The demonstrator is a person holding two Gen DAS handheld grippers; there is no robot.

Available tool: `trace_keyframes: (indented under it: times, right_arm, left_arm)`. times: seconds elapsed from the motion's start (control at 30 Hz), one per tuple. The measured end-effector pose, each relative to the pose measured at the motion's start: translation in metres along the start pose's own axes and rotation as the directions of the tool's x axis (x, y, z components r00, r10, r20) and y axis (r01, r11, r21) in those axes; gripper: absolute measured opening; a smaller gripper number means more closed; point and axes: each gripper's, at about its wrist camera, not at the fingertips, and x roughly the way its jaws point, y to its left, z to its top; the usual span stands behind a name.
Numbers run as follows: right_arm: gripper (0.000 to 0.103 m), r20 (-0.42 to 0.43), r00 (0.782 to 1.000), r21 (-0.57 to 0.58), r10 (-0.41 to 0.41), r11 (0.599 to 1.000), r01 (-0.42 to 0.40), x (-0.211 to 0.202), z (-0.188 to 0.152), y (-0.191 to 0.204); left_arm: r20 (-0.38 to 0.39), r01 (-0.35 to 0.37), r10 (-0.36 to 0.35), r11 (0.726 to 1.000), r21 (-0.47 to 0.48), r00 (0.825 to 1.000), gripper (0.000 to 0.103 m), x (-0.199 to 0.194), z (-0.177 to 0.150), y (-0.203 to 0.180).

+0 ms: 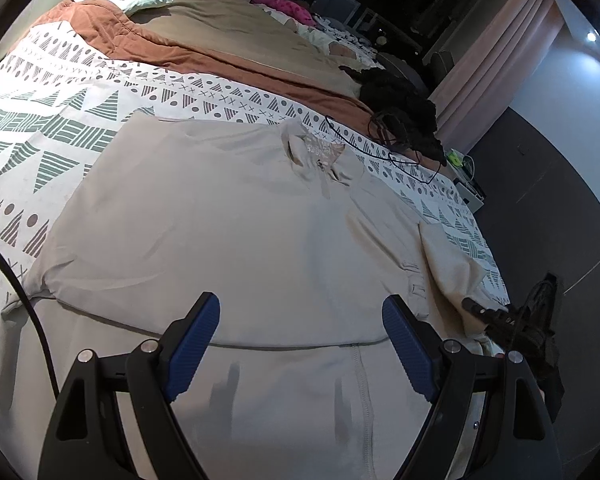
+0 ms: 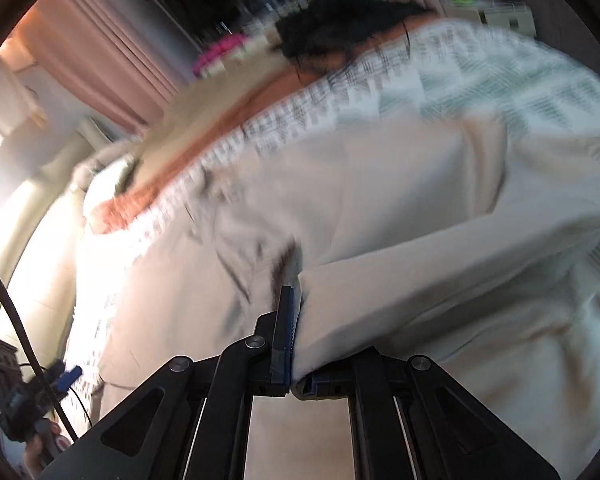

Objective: Fold large clothes
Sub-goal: 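Lift the sleeve with the right gripper and carry it across the jacket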

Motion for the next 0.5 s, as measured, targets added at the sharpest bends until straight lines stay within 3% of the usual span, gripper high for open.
trace_keyframes:
  times: [0.1, 0.13, 0.2, 0.23, 0.43, 0.5]
  right_arm:
    - [0.004, -0.053, 0.998, 0.048, -0.025, 0.998, 0.028, 0.016, -0.001, -0.006]
    - [0.009, -0.055, 0.998, 0.056, -0.02, 0.998, 0.023, 0.016, -0.001, -0.008]
    - [0.052, -0.069, 0.997, 0.081, 0.025, 0.997, -0.02, 0.014, 0.0, -0.016]
    - [0.103, -0.078, 0.996, 0.092, 0.044, 0.995, -0.037, 0.013, 0.002, -0.02]
    - [0.103, -0.047, 0.997, 0.083, 0.066, 0.995, -0.062, -0.016, 0.012, -0.038]
    - [0.103, -0.04, 0.999, 0.071, 0.036, 0.997, -0.033, -0.027, 0.003, -0.041]
  left_arm:
    - [0.001, 0.006, -0.006, 1.0, -0.011, 1.0, 0.085, -0.001, 0.001, 0.003]
    - [0.0, 0.007, -0.007, 1.0, -0.016, 1.0, 0.085, -0.001, 0.001, 0.003]
    - [0.001, 0.008, -0.008, 1.0, -0.02, 1.0, 0.085, -0.001, 0.002, 0.004]
    - [0.001, 0.007, -0.007, 1.0, -0.021, 1.0, 0.085, -0.001, 0.001, 0.004]
    - [-0.006, -0.007, 0.007, 1.0, -0.005, 1.0, 0.085, 0.003, -0.001, 0.0]
    - [-0.009, -0.014, 0.014, 1.0, 0.002, 1.0, 0.085, 0.004, -0.001, 0.0]
